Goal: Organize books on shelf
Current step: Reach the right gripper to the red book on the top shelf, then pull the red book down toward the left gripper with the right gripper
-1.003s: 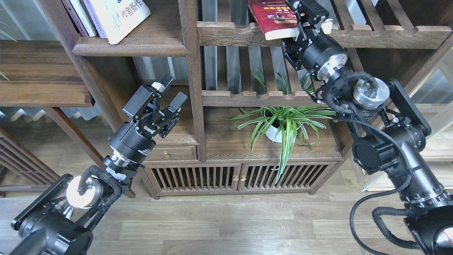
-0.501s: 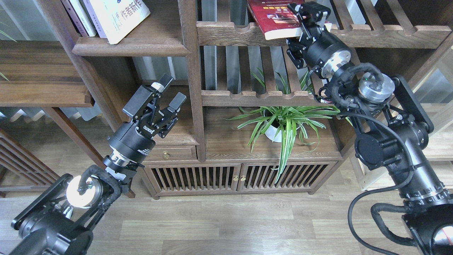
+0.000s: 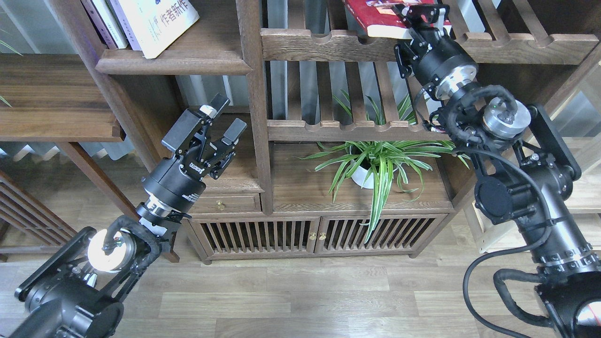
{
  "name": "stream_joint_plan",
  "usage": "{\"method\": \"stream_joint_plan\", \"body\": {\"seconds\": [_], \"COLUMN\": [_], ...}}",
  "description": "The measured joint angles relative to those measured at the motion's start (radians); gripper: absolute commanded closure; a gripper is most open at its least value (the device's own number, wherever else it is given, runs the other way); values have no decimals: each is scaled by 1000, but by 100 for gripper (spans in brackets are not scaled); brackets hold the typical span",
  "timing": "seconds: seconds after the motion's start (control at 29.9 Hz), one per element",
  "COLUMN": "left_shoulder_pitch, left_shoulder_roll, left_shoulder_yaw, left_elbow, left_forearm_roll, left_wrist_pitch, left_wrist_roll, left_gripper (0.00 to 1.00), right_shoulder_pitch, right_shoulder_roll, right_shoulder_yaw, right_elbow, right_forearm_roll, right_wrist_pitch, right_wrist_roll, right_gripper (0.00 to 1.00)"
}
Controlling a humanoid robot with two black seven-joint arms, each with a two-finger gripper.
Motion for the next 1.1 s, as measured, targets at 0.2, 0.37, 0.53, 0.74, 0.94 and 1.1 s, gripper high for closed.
{"method": "stream_joint_plan", "body": {"seconds": [0.2, 0.37, 0.53, 0.74, 0.94, 1.1], "left_shoulder_pitch": [-5, -6, -4, -4, -32, -53], "left_shoulder_roll": [0, 0, 2, -1, -20, -36], "left_shoulder_yaw": [2, 5, 8, 8, 3, 4], "left_elbow": [-1, -1, -1, 6, 6, 6], "left_forearm_roll": [0, 1, 3, 3, 2, 1], "left_wrist_pitch": [0, 0, 0, 0, 0, 0], "left_wrist_roll": [-1, -1, 1, 1, 2, 3], "left_gripper": [10, 10, 10, 10, 10, 10], "right_shoulder_pitch": [-5, -24, -99, -185, -205, -216], "right_shoulder_roll": [-2, -5, -28, -70, -70, -60], "right_shoulder_yaw": [5, 8, 5, -5, -17, -97], "right_elbow": [30, 45, 51, 53, 56, 57], "right_forearm_roll": [3, 3, 3, 3, 2, -2], "right_wrist_pitch": [16, 84, 241, 465, 652, 769], "right_wrist_roll": [0, 0, -4, -8, -8, -9], "right_gripper": [96, 96, 97, 97, 98, 98]}}
